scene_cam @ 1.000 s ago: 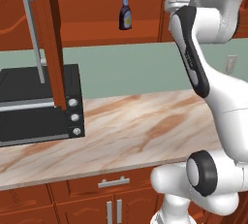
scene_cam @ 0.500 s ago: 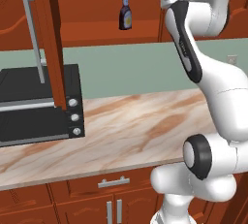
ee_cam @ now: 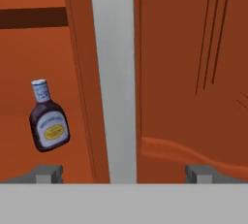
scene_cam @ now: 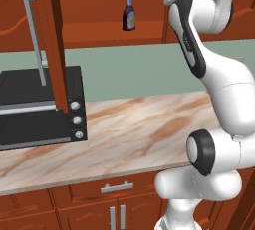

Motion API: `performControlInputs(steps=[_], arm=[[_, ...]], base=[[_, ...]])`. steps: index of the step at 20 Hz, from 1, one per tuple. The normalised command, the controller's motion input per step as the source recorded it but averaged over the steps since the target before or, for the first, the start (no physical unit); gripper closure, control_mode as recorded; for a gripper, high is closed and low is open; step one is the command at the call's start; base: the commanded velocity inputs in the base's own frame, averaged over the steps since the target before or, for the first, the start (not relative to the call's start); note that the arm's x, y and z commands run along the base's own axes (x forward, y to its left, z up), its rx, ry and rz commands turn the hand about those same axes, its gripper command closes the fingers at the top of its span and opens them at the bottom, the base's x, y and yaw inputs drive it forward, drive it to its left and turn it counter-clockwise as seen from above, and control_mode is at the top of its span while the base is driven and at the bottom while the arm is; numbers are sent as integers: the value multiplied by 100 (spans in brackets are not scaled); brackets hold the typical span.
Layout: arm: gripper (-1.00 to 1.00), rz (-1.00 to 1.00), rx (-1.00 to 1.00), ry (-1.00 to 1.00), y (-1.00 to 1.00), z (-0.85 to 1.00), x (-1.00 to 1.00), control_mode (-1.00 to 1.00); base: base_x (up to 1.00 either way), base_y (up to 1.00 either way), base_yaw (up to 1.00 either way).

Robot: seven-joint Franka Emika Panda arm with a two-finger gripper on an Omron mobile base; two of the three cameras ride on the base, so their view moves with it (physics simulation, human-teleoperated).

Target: Move the condiment bottle and oil and vinegar bottle from the cabinet to the dining counter.

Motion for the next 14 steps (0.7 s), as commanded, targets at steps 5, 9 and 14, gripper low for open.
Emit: performControlInputs(steps=[5,9,14], arm=[[-100,3,0,-11,0,-5,31,-100],[-100,3,0,-10,-1,-4,35,-100],[-100,2,0,-1,0,-2,42,-100]], base=[[0,0,0],[0,0,0],[0,0,0]])
